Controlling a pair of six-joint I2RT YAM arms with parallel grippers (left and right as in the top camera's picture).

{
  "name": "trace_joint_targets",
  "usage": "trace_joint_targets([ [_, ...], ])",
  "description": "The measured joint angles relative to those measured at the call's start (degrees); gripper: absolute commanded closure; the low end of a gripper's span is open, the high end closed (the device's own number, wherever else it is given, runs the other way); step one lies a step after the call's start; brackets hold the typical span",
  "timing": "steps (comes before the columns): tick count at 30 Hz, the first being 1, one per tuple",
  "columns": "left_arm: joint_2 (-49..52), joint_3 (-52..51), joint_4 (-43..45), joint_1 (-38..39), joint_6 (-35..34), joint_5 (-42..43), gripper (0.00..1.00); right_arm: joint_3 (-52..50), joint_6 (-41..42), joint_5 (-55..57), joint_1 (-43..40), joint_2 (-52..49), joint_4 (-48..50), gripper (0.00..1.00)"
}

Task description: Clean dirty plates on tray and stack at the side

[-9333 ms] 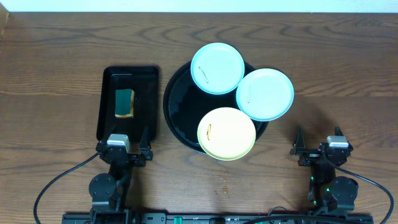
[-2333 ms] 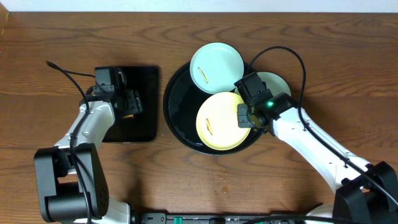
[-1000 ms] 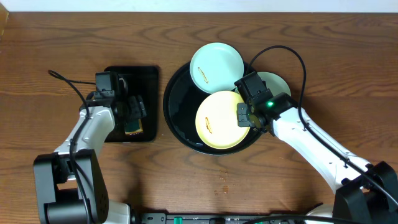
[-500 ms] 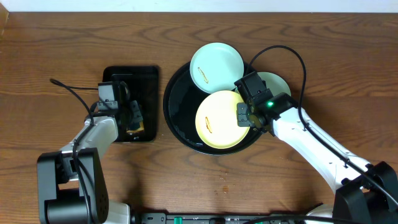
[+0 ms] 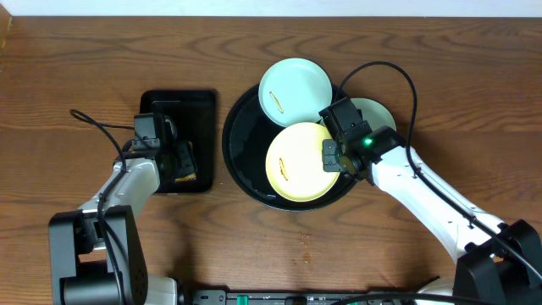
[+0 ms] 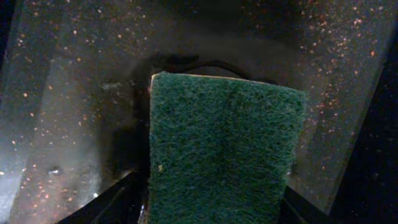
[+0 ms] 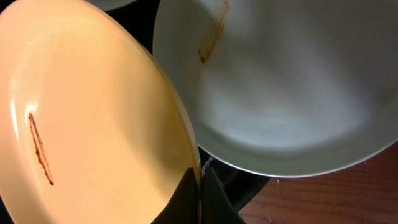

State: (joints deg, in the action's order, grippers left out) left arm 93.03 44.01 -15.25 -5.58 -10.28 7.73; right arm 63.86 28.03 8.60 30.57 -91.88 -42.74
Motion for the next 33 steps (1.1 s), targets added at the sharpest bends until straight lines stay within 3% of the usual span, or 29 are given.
trace_joint_targets([
  [1, 0.0, 0.0, 0.0, 0.0, 0.0, 0.0, 0.4, -0.2, 0.0, 0.0, 0.0, 0.0, 0.1, 0.99],
  [2, 0.0, 0.0, 0.0, 0.0, 0.0, 0.0, 0.48, -0.4, 0.0, 0.0, 0.0, 0.0, 0.1, 0.99],
  [5, 0.0, 0.0, 0.3, 0.0, -0.2, 0.1, 0.92, -0.9, 0.0, 0.0, 0.0, 0.0, 0.3, 0.99],
  [15, -1.6, -0.1, 3.8, 0.0, -0.1, 0.1, 0.92, -1.0, 0.0, 0.0, 0.0, 0.5, 1.6, 0.99],
  [26, -24.3, 0.5, 4.5, 0.0, 0.0, 0.5, 0.93, -1.0, -7.7, 1.3, 0.0, 6.3, 6.9, 0.99],
  [33, -27.9, 0.5, 4.7, 0.0, 0.0, 0.5, 0.93, -1.0, -11.6, 4.0, 0.0, 6.9, 8.2, 0.99],
])
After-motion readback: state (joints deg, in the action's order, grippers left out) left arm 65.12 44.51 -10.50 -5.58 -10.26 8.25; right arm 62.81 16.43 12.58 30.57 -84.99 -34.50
